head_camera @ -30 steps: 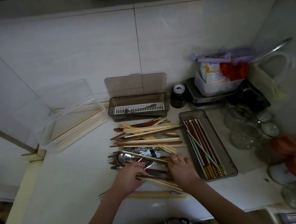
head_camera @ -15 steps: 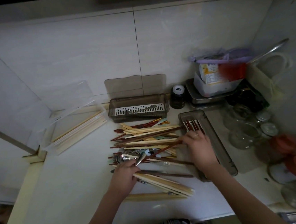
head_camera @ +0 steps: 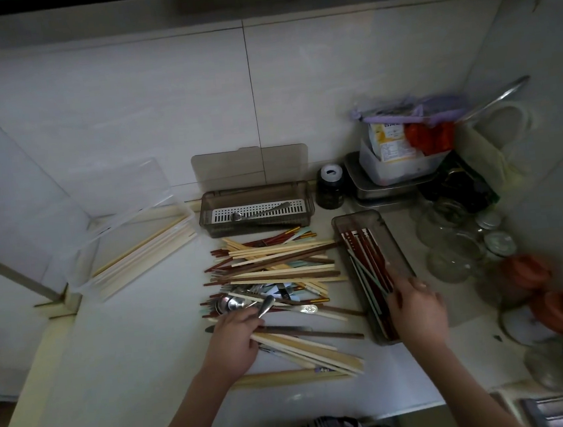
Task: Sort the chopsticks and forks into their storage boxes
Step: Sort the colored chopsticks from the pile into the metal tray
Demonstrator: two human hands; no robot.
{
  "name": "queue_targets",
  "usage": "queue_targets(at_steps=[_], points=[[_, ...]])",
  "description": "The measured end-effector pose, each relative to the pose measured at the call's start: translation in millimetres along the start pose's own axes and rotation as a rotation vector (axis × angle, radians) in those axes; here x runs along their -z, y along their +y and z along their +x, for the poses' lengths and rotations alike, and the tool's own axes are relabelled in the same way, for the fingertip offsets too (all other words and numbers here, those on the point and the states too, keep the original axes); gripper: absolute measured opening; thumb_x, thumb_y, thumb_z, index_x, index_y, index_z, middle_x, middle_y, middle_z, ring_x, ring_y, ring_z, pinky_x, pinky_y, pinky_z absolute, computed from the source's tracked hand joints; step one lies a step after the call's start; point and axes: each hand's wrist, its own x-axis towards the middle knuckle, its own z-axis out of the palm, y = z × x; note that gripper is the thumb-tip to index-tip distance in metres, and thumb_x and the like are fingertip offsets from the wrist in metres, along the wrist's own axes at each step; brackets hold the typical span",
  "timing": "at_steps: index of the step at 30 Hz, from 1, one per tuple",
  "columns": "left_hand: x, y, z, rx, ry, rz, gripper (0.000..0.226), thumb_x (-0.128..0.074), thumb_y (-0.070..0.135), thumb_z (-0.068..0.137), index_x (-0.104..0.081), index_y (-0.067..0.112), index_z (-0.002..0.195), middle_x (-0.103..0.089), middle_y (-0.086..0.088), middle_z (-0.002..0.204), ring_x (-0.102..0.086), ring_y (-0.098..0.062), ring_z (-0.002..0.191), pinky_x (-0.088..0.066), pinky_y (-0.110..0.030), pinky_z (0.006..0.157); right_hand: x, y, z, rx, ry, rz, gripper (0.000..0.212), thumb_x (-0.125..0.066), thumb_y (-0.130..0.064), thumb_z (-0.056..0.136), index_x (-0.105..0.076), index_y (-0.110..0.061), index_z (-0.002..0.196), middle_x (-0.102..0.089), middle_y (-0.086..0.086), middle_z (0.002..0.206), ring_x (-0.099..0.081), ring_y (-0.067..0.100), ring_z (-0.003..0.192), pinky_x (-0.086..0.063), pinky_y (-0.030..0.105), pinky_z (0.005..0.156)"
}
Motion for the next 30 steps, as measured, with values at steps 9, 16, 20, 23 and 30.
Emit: queue_targets(at_steps=[9, 16, 20, 23, 30], points=[[-7.7, 3.1, -1.0, -0.081, -0.004, -0.044, 0.056, -0.05, -0.01, 0.071, -0.066, 0.023, 0.114, -0.062, 0.002, 0.124, -0.049, -0.017, 0.122, -0.031, -0.036, 0.105, -1.7, -2.1, -2.2, -0.044, -0.155, -0.147, 0.061, -0.044, -0.018, 0.092, -0.021, -0.038, 0.145, -0.058, 0.003, 0.123, -0.051, 0.021, 0.115, -0.034, 0.037, 0.097], [-7.4, 9.7, -0.9, -0.073, -0.024, -0.036, 0.058, -0.048, -0.007, 0.08, -0.055, 0.029, 0.124, -0.06, 0.002, 0.124, -0.053, -0.017, 0.113, -0.044, -0.03, 0.096, -8.3, -1.7, 1.0, -0.065, -0.237, -0.186, 0.039, -0.051, -0.016, 0.084, -0.047, -0.029, 0.121, -0.062, -0.001, 0.115, -0.054, 0.021, 0.111, -0.033, 0.039, 0.096], [-4.6, 9.7, 2.8, -0.074, -0.078, -0.076, 0.059, -0.051, -0.006, 0.075, -0.058, 0.03, 0.121, -0.06, 0.003, 0.121, -0.055, -0.014, 0.108, -0.046, -0.025, 0.087, -6.9, -8.8, 2.8, -0.055, -0.274, -0.228, 0.041, -0.052, -0.02, 0.085, -0.044, -0.03, 0.124, -0.058, -0.001, 0.121, -0.053, 0.022, 0.113, -0.032, 0.04, 0.096], [1.7, 15.3, 7.6, -0.06, -0.039, -0.092, 0.054, -0.051, -0.001, 0.075, -0.058, 0.029, 0.12, -0.059, 0.004, 0.119, -0.057, -0.014, 0.108, -0.047, -0.026, 0.086, -6.1, -11.4, 2.0, 0.041, -0.248, -0.1, 0.058, -0.045, -0.02, 0.093, -0.024, -0.03, 0.146, -0.044, -0.001, 0.142, -0.043, 0.021, 0.128, -0.03, 0.044, 0.105], [0.6, 15.0, 29.9, -0.098, -0.101, 0.073, 0.064, -0.046, 0.006, 0.089, -0.025, 0.021, 0.147, -0.022, 0.005, 0.154, -0.015, -0.013, 0.143, -0.014, -0.036, 0.118, -1.1, -9.0, 11.4, 0.169, -0.502, -0.073, 0.047, -0.035, -0.021, 0.099, -0.034, -0.032, 0.144, -0.038, -0.001, 0.148, -0.042, 0.02, 0.131, -0.04, 0.036, 0.103]])
